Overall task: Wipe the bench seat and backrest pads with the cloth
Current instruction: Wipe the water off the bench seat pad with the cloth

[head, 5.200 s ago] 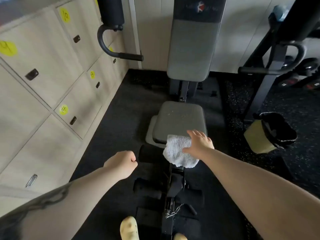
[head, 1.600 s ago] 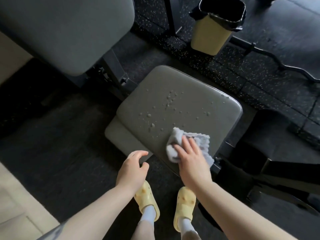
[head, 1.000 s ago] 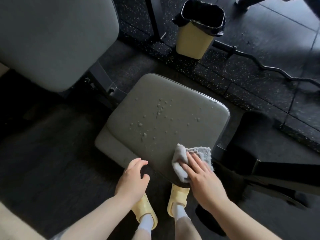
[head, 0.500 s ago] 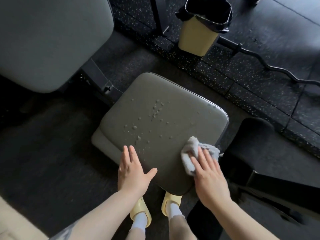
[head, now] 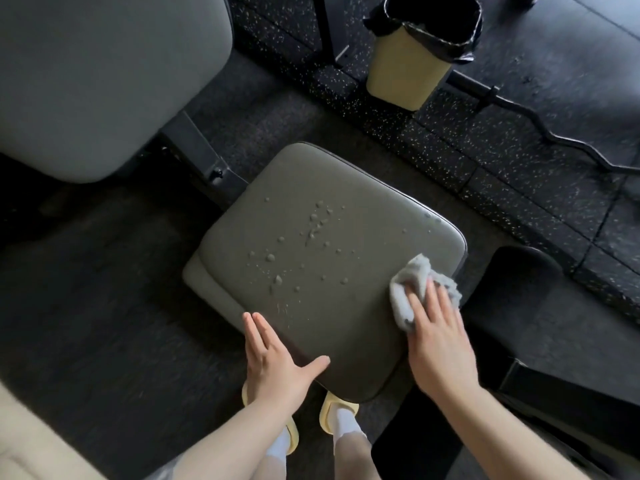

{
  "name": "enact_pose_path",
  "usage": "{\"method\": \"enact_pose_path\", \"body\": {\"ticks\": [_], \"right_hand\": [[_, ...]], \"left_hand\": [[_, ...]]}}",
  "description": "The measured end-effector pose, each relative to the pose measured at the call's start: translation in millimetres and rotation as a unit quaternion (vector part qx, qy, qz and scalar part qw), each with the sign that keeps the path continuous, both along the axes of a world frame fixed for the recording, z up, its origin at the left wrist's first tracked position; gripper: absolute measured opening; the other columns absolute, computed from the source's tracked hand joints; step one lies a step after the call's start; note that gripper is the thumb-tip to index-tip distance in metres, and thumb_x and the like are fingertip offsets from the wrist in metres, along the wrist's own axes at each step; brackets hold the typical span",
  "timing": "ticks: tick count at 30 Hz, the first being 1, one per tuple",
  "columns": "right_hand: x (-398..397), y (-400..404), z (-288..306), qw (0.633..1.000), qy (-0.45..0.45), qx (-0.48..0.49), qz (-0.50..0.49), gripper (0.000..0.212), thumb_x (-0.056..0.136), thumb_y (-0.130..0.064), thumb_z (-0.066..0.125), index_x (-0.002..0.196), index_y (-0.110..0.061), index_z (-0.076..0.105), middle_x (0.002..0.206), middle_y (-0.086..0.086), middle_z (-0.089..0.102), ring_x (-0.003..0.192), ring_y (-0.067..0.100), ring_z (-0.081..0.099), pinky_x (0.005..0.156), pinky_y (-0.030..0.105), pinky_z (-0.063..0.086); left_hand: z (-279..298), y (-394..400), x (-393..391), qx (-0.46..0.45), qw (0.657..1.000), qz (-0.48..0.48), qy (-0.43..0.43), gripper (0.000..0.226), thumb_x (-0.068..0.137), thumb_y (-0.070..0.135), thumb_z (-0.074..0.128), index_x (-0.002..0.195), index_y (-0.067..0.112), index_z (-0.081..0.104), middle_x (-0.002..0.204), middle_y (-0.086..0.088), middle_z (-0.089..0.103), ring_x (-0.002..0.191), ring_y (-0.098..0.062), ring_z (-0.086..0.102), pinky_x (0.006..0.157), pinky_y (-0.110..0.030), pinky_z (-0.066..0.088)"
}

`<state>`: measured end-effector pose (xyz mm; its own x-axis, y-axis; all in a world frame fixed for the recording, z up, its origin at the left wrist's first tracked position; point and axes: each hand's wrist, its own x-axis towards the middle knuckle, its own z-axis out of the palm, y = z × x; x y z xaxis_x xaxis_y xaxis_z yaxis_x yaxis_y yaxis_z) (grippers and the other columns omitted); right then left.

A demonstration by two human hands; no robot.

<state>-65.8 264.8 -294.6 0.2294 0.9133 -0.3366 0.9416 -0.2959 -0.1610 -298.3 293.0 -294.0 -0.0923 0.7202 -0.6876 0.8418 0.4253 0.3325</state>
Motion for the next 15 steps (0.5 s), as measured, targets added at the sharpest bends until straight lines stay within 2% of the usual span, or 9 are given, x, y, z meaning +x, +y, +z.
{"method": "enact_pose_path", "body": {"ticks": [4,5,7,10,12,15], "right_hand": [[-10,80,-1,0.992,0.040,-0.026,-0.121,0.064,0.094,-0.016,0.043,0.152,-0.026,0.019,0.162,0.007,-0.001,0.149,0.025,-0.006,0.120,0.041,0.005],[-19,88,0,0.992,0.046,-0.029,-0.118,0.064,0.094,-0.017,0.043,0.152,-0.027,0.018,0.162,0.006,-0.003,0.149,0.025,-0.008,0.120,0.041,0.005],[-37,72,1,0.997,0.067,-0.016,-0.042,0.063,0.094,-0.015,0.043,0.151,-0.028,0.023,0.162,0.005,0.000,0.149,0.025,-0.006,0.121,0.043,0.008],[-42,11,7,0.996,0.075,-0.011,0.048,0.059,0.090,-0.014,0.047,0.147,-0.029,0.036,0.160,0.002,0.017,0.149,0.023,0.010,0.118,0.043,0.020],[-26,4,6,0.998,0.057,-0.018,0.033,0.056,0.090,-0.018,0.046,0.144,-0.028,0.040,0.158,0.003,0.024,0.147,0.023,0.019,0.115,0.046,0.028],[-21,52,-1,0.998,0.043,-0.003,-0.035,0.063,0.093,-0.013,0.044,0.151,-0.028,0.026,0.162,0.006,0.009,0.149,0.027,0.005,0.119,0.048,0.016]], "left_hand": [[-4,0,8,-0.011,0.999,0.029,-0.014,0.144,0.065,0.073,0.066,0.138,0.005,-0.038,0.148,-0.007,-0.043,0.147,-0.026,-0.015,0.120,-0.034,0.010],[-5,1,11,-0.012,0.999,0.039,-0.015,0.147,0.062,0.075,0.066,0.134,0.006,-0.042,0.146,-0.007,-0.045,0.146,-0.026,-0.016,0.120,-0.033,0.009],[-6,3,17,-0.010,0.998,0.060,-0.026,0.150,0.058,0.074,0.069,0.126,0.009,-0.047,0.145,-0.007,-0.046,0.146,-0.025,-0.018,0.120,-0.032,0.007],[-6,1,15,0.011,0.995,0.079,-0.062,0.153,0.055,0.066,0.078,0.128,0.015,-0.045,0.147,-0.005,-0.045,0.145,-0.021,-0.021,0.116,-0.026,-0.003],[-6,-4,9,0.029,0.994,0.080,-0.075,0.154,0.054,0.062,0.082,0.135,0.015,-0.040,0.149,-0.002,-0.042,0.145,-0.017,-0.021,0.113,-0.022,-0.007],[-6,-5,4,0.046,0.996,0.060,-0.046,0.154,0.052,0.070,0.077,0.143,0.012,-0.033,0.151,0.000,-0.039,0.146,-0.018,-0.016,0.119,-0.030,0.002]]}}
